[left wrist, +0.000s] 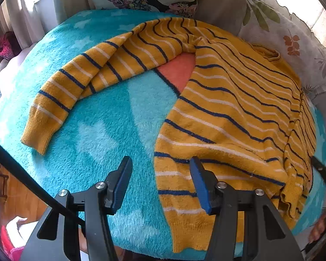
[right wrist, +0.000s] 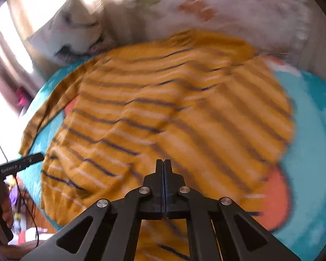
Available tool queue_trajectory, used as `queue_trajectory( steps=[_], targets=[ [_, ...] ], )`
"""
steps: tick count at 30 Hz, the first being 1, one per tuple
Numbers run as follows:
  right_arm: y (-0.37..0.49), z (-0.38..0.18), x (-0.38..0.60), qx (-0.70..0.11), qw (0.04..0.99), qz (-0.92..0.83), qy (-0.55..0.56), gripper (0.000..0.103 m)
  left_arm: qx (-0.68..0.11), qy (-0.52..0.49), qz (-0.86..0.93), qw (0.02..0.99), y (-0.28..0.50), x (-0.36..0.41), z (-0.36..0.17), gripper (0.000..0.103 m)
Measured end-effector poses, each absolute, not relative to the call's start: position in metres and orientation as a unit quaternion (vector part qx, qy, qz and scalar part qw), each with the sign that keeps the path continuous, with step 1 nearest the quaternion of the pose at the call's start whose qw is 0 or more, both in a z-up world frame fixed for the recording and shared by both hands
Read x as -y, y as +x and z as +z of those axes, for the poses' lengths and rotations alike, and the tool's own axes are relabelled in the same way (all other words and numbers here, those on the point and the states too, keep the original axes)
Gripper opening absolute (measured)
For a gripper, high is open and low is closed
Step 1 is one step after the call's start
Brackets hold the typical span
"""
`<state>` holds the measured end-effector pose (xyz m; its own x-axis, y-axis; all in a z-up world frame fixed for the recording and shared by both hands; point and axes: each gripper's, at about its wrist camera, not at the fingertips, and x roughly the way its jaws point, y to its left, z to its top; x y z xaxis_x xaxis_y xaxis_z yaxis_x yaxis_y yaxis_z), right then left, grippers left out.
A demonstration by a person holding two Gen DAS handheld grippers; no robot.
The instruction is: Fold small clothes
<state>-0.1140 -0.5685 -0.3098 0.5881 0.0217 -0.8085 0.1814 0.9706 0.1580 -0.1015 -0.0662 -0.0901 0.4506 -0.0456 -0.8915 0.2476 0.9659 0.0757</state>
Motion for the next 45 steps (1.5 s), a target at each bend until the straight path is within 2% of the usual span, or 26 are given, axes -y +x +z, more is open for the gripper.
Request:
queue_trajectory(
  steps=[4, 7, 8, 9, 11, 16, 19, 22, 24, 29, 33, 37, 38, 41, 42, 43, 45],
  targets=[
    [-0.151, -0.301, 0.648, -0.466, 0.861, -0.174, 0.109, 0.001, -0.533, 0.081, -0.089, 0.838, -0.088, 0.064, -0.085, 0.053],
    [-0.162, -0.284, 0.647, -0.445, 0.877, -0.137, 0.116, 0.005, -0.540, 0.076, -0.100, 0.832, -0.078, 0.073, -0.088, 0.053],
    [-0.157, -0.280, 0.630, -0.439, 0.885, -0.090, 0.123, 0.008, -0.543, 0.076, -0.103, 0.830, -0.079, 0.075, -0.089, 0.053],
    [-0.152, -0.278, 0.618, -0.439, 0.887, -0.068, 0.127, 0.022, -0.544, 0.074, -0.106, 0.829, -0.077, 0.081, -0.089, 0.053],
    [-0.135, -0.287, 0.586, -0.440, 0.885, -0.003, 0.150, 0.034, -0.544, 0.077, -0.116, 0.828, -0.076, 0.090, -0.085, 0.053],
    [-0.086, -0.314, 0.533, -0.459, 0.871, 0.044, 0.171, 0.034, -0.523, 0.100, -0.120, 0.838, -0.085, 0.094, -0.077, 0.055],
    [-0.066, -0.335, 0.512, -0.501, 0.855, 0.019, 0.128, 0.044, -0.526, 0.094, -0.107, 0.838, -0.088, 0.085, -0.081, 0.055],
    [-0.065, -0.353, 0.501, -0.520, 0.848, 0.006, 0.100, 0.043, -0.534, 0.068, -0.096, 0.837, -0.082, 0.070, -0.084, 0.055],
    [-0.065, -0.352, 0.497, -0.520, 0.849, 0.020, 0.095, 0.005, -0.535, 0.052, -0.090, 0.838, -0.081, 0.068, -0.087, 0.055],
    [-0.086, -0.321, 0.541, -0.488, 0.862, -0.018, 0.133, 0.003, -0.529, 0.049, -0.091, 0.843, -0.079, 0.069, -0.082, 0.055],
    [-0.132, -0.295, 0.646, -0.463, 0.859, -0.182, 0.121, 0.003, -0.527, 0.053, -0.097, 0.843, -0.078, 0.068, -0.082, 0.055],
    [-0.179, -0.317, 0.754, -0.506, 0.750, -0.422, 0.045, 0.004, -0.549, 0.036, -0.102, 0.829, -0.075, 0.069, -0.091, 0.055],
    [-0.196, -0.318, 0.767, -0.504, 0.743, -0.432, 0.084, 0.007, -0.552, 0.033, -0.105, 0.827, -0.076, 0.069, -0.092, 0.055],
    [-0.213, -0.315, 0.742, -0.463, 0.796, -0.340, 0.190, 0.011, -0.561, 0.022, -0.112, 0.820, -0.077, 0.069, -0.097, 0.060],
    [-0.211, -0.319, 0.729, -0.461, 0.809, -0.296, 0.212, 0.016, -0.567, 0.010, -0.116, 0.815, -0.077, 0.069, -0.100, 0.061],
    [-0.205, -0.326, 0.706, -0.462, 0.824, -0.223, 0.240, 0.027, -0.572, 0.000, -0.119, 0.811, -0.077, 0.068, -0.104, 0.062],
    [-0.194, -0.342, 0.669, -0.473, 0.831, -0.117, 0.270, 0.030, -0.568, -0.007, -0.123, 0.814, -0.079, 0.068, -0.104, 0.066]
  ],
)
